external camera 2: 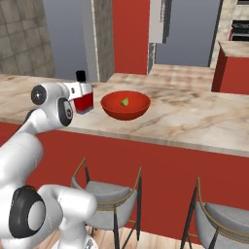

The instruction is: There is a bowl on the dining counter. Grab a lemon wedge from the fridge and place it in the bowl. Then get the liquor bottle and glass cup from the cabinet and place them next to the bowl.

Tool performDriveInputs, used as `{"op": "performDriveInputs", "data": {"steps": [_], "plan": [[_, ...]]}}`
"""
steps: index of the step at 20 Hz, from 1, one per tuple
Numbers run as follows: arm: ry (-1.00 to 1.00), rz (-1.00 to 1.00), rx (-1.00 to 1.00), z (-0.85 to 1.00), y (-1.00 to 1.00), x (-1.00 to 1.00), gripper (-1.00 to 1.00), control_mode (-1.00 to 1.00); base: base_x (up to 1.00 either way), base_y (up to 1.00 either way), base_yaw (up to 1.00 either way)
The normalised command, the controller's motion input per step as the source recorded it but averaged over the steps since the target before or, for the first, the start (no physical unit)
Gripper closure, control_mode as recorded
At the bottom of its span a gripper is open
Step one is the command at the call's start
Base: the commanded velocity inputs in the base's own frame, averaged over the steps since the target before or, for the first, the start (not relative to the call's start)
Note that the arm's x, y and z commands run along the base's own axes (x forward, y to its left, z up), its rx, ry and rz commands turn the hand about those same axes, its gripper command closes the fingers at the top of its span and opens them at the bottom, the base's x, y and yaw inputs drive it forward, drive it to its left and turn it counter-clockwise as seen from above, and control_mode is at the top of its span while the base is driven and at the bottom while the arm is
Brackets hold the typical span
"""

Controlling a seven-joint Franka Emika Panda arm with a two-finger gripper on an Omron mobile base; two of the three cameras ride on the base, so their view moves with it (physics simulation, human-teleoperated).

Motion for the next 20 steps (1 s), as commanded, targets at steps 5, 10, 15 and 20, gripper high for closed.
{"op": "performDriveInputs", "data": {"steps": [5,10,15,20], "plan": [[0.00,0.00,0.00,-0.05,-0.24,0.06,1.00,-1.00,0.00,0.00,0.00],[0.00,0.00,0.00,-0.05,-0.16,0.01,1.00,-1.00,0.00,0.00,0.00],[0.00,0.00,0.00,-0.10,0.00,0.15,1.00,-1.00,0.00,0.00,0.00],[0.00,0.00,0.00,-0.09,0.00,0.33,1.00,-1.00,0.00,0.00,0.00]]}}
